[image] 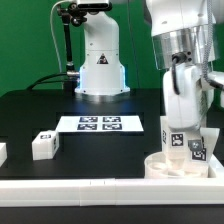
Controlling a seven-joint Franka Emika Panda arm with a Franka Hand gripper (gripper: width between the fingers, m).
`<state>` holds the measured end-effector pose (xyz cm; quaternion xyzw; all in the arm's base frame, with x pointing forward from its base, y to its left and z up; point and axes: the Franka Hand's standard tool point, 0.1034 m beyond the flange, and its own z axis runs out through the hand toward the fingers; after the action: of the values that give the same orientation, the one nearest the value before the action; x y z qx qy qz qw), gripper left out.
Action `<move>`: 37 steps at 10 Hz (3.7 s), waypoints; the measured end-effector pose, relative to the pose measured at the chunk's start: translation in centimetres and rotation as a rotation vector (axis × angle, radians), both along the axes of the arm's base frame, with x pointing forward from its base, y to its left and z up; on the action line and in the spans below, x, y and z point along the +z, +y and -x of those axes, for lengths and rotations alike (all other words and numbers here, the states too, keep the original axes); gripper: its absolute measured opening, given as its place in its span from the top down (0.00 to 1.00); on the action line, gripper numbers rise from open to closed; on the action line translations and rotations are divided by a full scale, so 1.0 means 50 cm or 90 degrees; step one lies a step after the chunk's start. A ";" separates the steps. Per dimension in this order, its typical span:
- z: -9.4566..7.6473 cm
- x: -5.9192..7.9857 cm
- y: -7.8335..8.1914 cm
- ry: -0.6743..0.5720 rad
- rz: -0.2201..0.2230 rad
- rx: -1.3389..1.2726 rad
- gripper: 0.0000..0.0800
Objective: Assemble stool
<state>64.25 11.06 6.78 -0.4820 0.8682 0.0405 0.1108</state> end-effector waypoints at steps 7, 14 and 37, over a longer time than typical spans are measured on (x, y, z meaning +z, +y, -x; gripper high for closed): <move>0.000 0.003 0.001 0.000 -0.011 0.009 0.34; -0.011 0.073 -0.078 -0.047 0.026 0.230 0.19; 0.029 0.046 -0.200 -0.073 0.152 1.221 0.19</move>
Offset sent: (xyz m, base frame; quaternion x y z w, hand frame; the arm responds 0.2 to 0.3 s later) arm -0.0004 -0.0038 0.0062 -0.0407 0.0028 0.0791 0.9960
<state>62.80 1.08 9.07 -0.9950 0.0976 0.0016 0.0231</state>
